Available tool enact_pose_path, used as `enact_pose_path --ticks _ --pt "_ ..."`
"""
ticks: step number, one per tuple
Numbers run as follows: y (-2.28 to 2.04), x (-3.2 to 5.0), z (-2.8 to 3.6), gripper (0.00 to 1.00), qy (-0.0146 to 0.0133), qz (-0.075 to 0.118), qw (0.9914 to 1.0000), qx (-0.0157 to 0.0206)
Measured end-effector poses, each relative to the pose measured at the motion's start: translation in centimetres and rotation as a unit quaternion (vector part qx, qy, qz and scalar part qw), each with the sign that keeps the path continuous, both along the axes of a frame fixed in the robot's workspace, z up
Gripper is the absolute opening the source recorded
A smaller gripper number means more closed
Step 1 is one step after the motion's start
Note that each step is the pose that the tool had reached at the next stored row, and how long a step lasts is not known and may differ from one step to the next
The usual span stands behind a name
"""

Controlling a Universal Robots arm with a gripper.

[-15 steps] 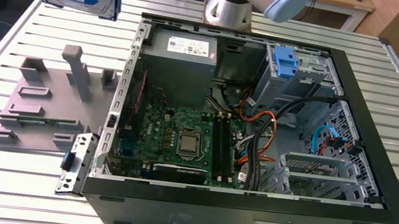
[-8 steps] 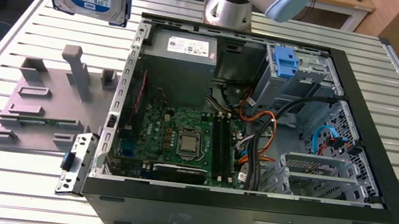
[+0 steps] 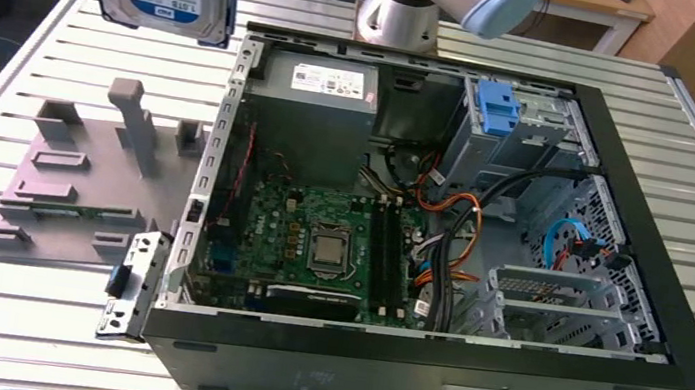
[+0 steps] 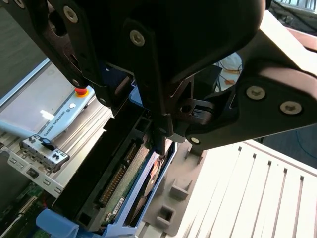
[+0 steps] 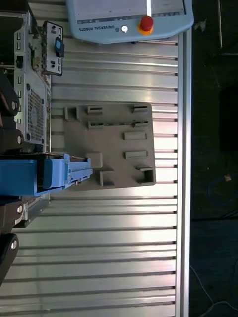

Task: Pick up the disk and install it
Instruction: 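Pick up the disk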

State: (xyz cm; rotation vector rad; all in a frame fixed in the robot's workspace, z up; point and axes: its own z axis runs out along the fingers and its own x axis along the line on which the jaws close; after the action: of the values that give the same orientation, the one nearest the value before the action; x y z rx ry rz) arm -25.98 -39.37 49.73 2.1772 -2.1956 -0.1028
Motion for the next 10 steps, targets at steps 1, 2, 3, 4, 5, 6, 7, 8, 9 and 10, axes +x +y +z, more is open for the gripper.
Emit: enact_pose_path --ticks 1,2,3,4,5,6,7,8,9,10 --pt "0.0 -0.01 -0.02 0.36 -0.007 0.0 0.99998 0.0" --pt "0.0 0.0 -0.03 0.36 -0.014 0.0 0.9999 0.0001" --pt "0.0 -0.01 -0.05 0.36 -0.0211 0.0 0.99978 0.0" --pt "0.0 0.0 -0.05 0.36 -0.0257 0.0 0.99967 0.0" --pt "0.0 0.0 -0.06 0.36 -0.0259 0.0 0.99966 0.0001" --pt "0.0 0.0 -0.05 0.36 -0.026 0.0 0.99966 0.0" --pt "0.0 0.0 -0.05 0.36 -0.0262 0.0 0.99966 0.0" --pt "0.0 0.0 -0.05 0.36 -0.0263 0.0 0.99965 0.0" --pt "0.0 0.0 -0.06 0.36 -0.0266 0.0 0.99965 0.0001" --pt "0.0 0.0 -0.06 0.36 -0.0267 0.0 0.99964 0.0001"
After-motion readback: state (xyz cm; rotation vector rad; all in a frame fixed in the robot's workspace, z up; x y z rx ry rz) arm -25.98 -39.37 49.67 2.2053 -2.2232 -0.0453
